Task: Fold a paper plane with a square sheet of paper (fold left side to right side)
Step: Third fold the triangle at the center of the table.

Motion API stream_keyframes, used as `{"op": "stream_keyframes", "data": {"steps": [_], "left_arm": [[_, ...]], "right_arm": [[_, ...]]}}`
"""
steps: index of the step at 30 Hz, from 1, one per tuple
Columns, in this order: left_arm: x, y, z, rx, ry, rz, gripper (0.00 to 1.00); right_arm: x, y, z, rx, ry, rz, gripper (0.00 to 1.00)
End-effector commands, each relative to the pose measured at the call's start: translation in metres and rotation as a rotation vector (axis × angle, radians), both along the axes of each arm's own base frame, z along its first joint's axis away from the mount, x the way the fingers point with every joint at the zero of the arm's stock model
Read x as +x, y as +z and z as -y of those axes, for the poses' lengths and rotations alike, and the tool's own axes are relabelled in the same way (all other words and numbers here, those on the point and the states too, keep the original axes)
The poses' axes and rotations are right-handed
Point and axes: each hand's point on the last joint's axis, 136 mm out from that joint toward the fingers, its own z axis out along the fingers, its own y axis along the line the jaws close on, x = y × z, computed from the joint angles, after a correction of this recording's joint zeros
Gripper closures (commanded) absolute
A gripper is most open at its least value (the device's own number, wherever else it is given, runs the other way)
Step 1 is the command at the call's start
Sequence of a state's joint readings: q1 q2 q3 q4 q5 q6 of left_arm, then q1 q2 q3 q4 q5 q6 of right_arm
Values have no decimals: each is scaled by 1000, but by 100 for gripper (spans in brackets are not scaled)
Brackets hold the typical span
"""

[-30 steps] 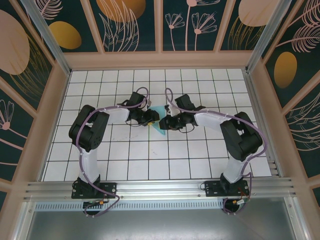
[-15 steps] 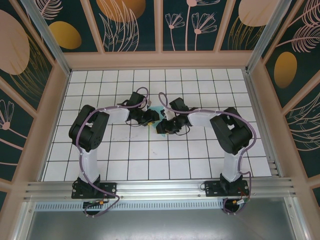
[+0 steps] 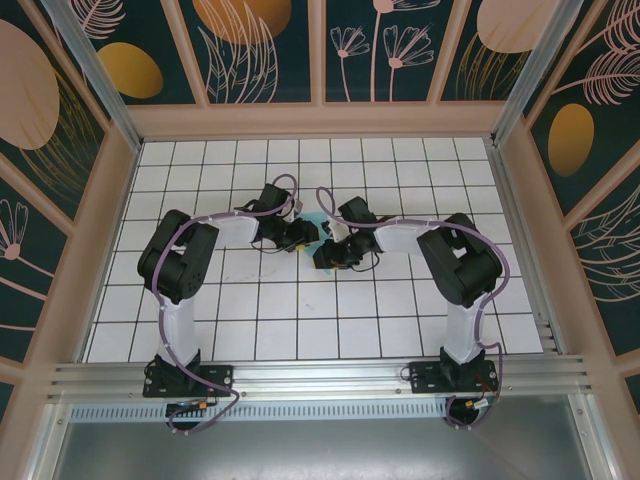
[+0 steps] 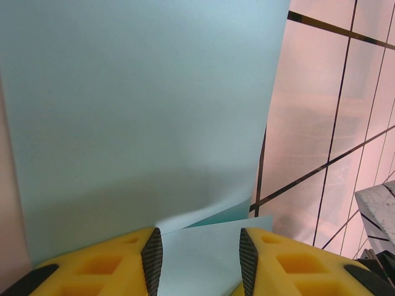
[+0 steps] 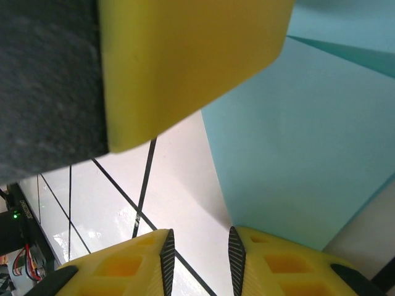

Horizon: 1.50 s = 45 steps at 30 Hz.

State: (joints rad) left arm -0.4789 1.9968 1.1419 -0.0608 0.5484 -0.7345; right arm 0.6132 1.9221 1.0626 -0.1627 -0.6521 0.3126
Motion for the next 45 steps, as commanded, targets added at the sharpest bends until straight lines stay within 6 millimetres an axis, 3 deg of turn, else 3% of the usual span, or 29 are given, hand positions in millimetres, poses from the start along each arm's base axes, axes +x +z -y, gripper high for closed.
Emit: {"op": "stream_keyframes", "data": {"steps": [1, 10, 24, 28, 38, 41, 45], "left_arm": [[-18, -48, -13, 122, -6, -77, 58], [-16, -49, -14, 130, -6, -75, 59], [-17, -51, -15, 136, -3, -76, 59], [-16, -49, -15, 134, -5, -71, 59], [-16, -46, -14, 127, -3, -66, 58], [-16, -45, -14, 126, -3, -64, 59], [-16, -45, -14, 124, -3, -65, 59]], "right_arm": [[-10, -17, 11, -65, 8, -39, 68], [-24, -15, 11, -77, 41, -53, 71], [-52, -24, 28, -117, 41, -111, 78], [-54, -18, 30, -111, 46, -109, 79], [-18, 68, 6, 107, 39, 41, 78], [-6, 69, 0, 118, 26, 64, 78], [8, 51, -8, 82, 24, 65, 78]]}}
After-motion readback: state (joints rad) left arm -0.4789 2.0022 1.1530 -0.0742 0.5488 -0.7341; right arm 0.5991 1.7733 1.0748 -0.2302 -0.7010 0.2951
